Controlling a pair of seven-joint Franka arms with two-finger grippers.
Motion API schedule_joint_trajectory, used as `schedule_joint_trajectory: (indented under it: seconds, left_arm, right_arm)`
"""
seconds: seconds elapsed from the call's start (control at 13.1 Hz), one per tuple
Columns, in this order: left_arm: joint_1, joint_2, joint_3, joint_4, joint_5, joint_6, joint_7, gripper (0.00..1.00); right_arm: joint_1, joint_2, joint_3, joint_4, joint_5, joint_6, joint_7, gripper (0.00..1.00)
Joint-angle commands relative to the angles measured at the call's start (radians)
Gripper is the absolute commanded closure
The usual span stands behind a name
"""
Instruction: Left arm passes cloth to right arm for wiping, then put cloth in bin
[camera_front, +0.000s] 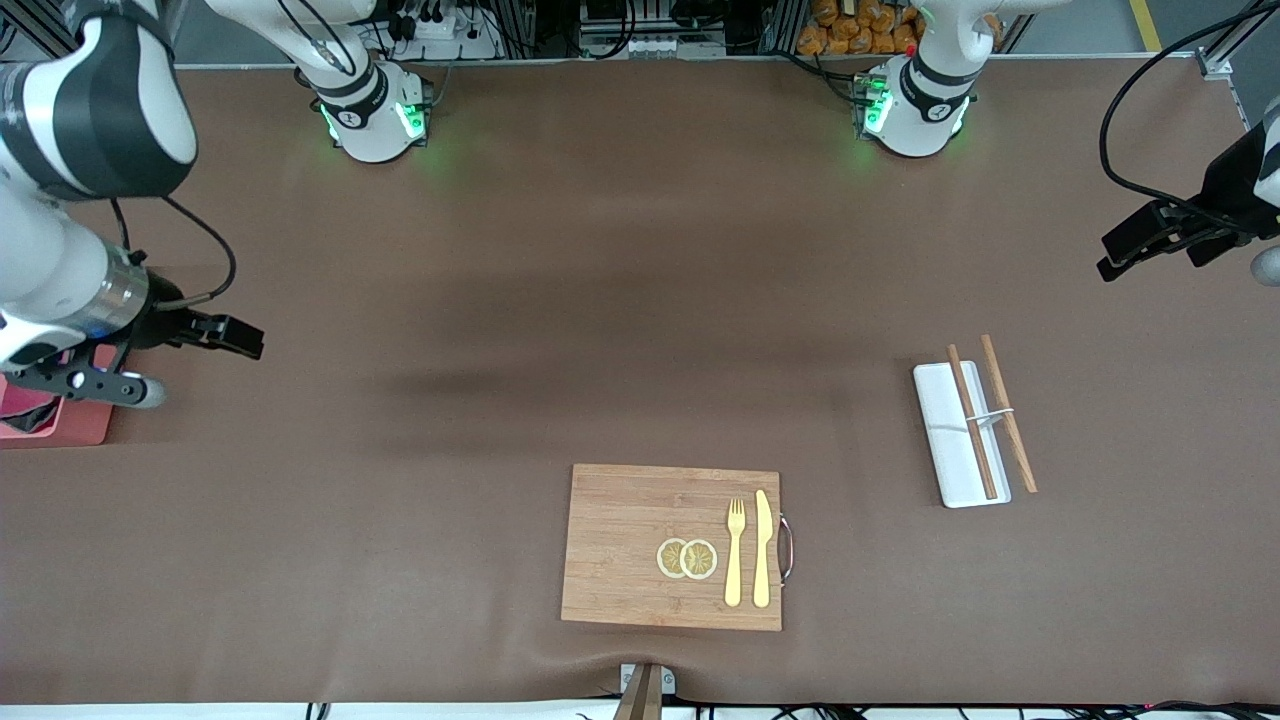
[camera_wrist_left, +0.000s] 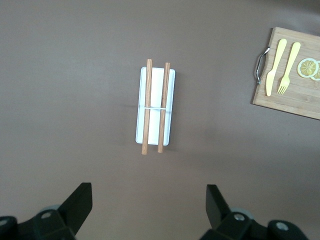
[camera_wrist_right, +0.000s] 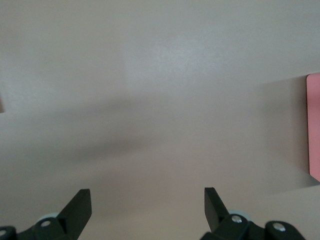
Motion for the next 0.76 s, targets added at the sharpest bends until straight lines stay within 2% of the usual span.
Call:
schedule_joint_trajectory:
  seconds: [0.0, 0.23, 0.46, 0.69]
  left_arm:
    - [0.004, -0.018, -0.005, -0.006, 0.020, 0.006, 0.017, 0.00]
    - [0.004, -0.021, -0.005, -0.006, 0.020, 0.001, 0.018, 0.00]
    - [0.004, -0.021, -0.005, -0.006, 0.021, 0.000, 0.043, 0.00]
    - [0.016, -0.021, -0.005, -0.007, 0.021, -0.002, 0.064, 0.00]
  right_arm:
    - [-0.039, -0.092, -0.019, -0.016, 0.035, -0.008, -0.009, 0.00]
    - [-0.114, -0.171, -0.019, -0.022, 0.144, -0.027, -0.266, 0.00]
    - [-0.113, -0.225, -0.016, -0.024, 0.152, -0.079, -0.258, 0.00]
    - [-0.109, -0.209, -0.016, -0.027, 0.151, -0.053, -0.258, 0.00]
